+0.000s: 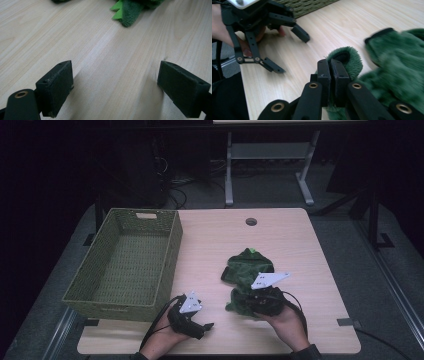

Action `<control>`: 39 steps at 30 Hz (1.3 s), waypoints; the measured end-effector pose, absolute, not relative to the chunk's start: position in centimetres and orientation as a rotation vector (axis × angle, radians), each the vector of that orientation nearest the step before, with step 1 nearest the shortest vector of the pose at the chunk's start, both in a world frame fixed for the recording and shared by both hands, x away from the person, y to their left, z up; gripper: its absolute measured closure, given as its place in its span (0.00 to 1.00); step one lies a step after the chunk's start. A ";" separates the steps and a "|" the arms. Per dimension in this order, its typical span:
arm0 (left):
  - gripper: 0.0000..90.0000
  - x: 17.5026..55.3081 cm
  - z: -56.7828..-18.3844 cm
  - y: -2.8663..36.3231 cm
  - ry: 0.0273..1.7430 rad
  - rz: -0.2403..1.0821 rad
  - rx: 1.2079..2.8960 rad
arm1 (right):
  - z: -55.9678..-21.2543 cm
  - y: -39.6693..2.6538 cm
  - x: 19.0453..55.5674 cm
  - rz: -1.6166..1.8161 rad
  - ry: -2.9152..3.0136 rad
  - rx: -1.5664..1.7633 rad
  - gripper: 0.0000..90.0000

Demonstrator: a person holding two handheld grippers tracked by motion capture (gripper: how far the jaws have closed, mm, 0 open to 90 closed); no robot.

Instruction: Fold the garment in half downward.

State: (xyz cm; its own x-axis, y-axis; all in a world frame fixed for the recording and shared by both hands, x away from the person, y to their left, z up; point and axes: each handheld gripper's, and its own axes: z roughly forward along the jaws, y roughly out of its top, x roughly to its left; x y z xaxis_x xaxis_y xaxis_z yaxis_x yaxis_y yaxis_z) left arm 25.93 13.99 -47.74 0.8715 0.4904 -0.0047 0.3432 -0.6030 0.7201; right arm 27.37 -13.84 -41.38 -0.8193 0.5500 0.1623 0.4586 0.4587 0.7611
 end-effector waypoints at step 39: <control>0.14 25.9 -47.7 14.0 0.607 0.252 2.275 | -42.6 -18.2 28.9 1.194 2.534 1.087 1.00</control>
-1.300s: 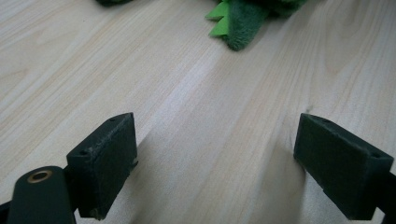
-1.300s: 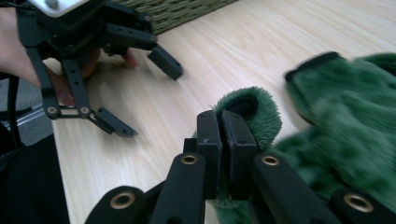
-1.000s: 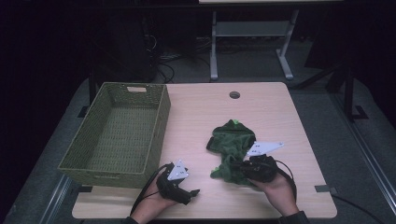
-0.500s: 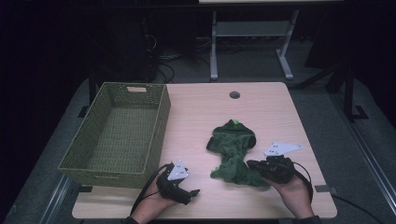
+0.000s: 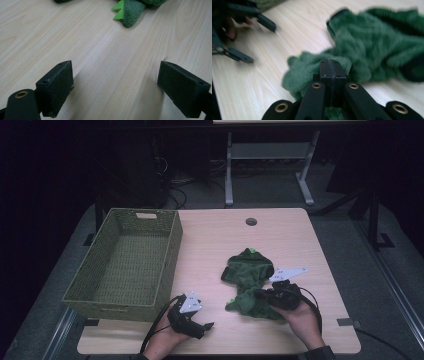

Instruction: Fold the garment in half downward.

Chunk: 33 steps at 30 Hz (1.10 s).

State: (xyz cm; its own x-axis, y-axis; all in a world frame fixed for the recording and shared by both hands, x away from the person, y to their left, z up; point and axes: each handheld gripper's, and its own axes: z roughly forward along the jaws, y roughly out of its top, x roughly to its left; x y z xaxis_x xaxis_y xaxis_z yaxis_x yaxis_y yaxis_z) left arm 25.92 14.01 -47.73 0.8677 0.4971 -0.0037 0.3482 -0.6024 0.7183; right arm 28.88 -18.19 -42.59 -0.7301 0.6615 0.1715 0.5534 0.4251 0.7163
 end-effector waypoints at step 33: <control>0.14 26.6 -47.7 13.2 0.619 0.255 2.273 | -43.4 -26.8 25.2 1.136 2.410 1.211 0.86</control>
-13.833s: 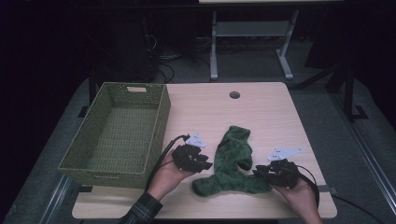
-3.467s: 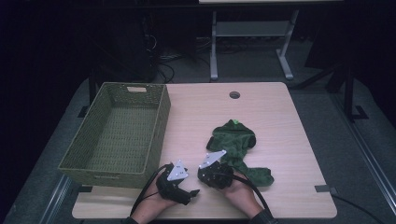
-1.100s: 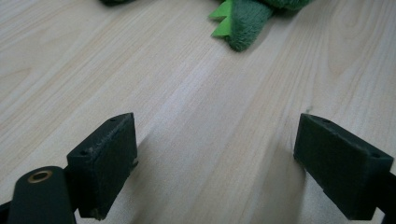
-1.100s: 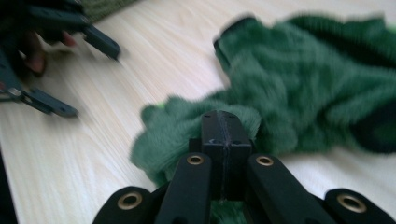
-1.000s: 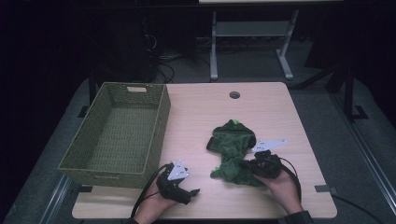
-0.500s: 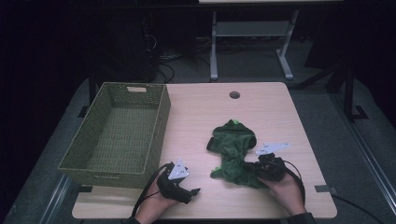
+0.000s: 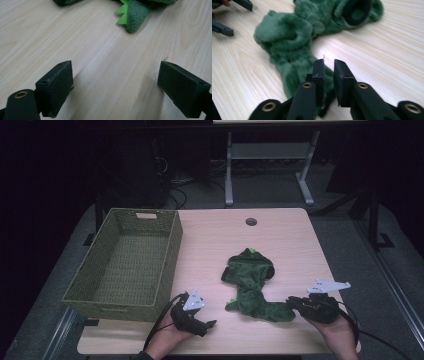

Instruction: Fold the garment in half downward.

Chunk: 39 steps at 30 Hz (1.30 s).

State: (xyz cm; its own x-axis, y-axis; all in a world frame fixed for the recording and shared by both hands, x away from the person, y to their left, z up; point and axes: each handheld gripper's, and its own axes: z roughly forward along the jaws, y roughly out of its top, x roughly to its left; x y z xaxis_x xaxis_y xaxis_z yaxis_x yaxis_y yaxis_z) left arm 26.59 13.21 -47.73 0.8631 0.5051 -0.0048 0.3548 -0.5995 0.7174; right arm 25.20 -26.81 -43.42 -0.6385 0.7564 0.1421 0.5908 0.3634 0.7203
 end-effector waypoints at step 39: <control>0.14 26.8 -47.7 13.1 0.616 0.252 2.275 | -45.8 -28.2 23.0 1.203 2.502 1.236 0.93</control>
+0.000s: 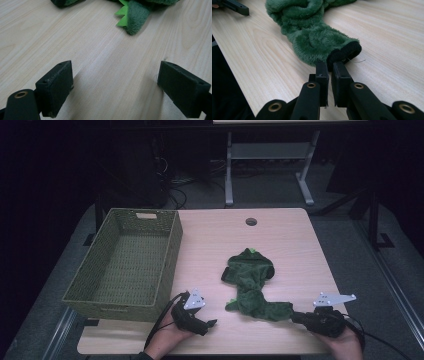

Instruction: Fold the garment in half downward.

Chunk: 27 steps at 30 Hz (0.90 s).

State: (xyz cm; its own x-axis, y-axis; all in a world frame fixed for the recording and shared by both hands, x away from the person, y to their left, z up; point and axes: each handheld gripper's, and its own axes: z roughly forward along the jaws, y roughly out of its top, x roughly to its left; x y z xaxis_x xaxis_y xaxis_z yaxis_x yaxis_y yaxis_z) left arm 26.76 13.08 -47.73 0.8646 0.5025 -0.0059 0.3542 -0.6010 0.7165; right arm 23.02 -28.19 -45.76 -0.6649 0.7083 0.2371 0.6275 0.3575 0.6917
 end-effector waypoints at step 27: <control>0.14 26.4 -47.8 13.3 0.618 0.258 2.271 | -42.2 -25.3 25.3 1.378 2.449 0.976 0.94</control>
State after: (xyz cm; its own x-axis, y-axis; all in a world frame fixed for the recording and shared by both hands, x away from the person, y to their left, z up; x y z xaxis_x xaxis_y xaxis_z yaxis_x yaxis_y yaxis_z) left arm 26.43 13.33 -47.76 0.8630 0.5053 -0.0035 0.3531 -0.5981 0.7195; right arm 25.30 -25.27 -42.15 -0.7724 0.6133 0.1652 0.4594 0.3598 0.8121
